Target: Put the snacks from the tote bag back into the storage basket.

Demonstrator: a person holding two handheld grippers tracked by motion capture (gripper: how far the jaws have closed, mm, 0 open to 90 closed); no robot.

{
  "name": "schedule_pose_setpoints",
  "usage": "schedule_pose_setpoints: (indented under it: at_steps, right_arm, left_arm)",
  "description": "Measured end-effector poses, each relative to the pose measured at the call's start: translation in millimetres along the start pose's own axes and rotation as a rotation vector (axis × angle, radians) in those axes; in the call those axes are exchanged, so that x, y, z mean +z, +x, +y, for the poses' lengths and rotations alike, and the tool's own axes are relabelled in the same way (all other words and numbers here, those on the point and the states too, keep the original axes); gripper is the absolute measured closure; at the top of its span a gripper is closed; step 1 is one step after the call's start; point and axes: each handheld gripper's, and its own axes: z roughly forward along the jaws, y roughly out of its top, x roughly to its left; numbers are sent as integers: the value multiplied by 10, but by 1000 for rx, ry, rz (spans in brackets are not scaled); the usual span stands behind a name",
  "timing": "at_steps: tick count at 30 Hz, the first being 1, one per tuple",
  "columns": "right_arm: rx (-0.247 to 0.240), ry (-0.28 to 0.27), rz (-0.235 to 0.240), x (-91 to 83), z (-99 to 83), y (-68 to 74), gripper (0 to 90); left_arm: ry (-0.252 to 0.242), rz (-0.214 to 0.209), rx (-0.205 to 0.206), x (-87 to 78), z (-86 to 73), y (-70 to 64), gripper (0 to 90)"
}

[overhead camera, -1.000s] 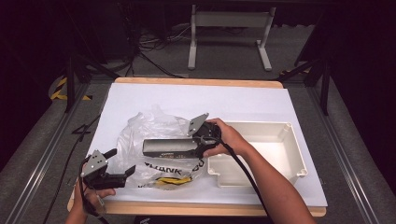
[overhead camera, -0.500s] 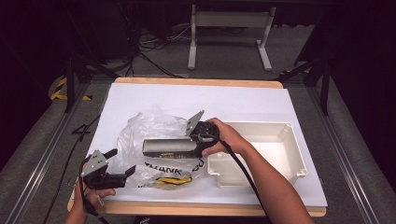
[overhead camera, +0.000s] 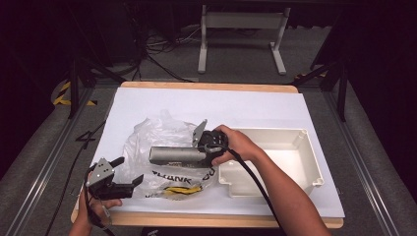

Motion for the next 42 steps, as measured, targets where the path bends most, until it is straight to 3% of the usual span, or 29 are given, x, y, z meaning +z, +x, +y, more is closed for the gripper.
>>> schedule_pose_setpoints:
  at_steps: [7, 19, 31, 42]
  right_arm:
    - [-20, -16, -7, -39, 6, 21, 433]
    - [-10, -79, -42, -155, 6, 26, 435]
    - [-7, -137, -74, -369, 28, 56, 435]
    - [-10, -190, -102, -710, -56, 101, 435]
  left_arm:
    - [-4, 0, 1, -10, 6, -1, 72]
    - [-12, 2, 1, -19, 12, -1, 72]
    - [-17, 0, 0, -28, 13, -4, 72]
    - [-19, -6, -6, -29, 14, -10, 72]
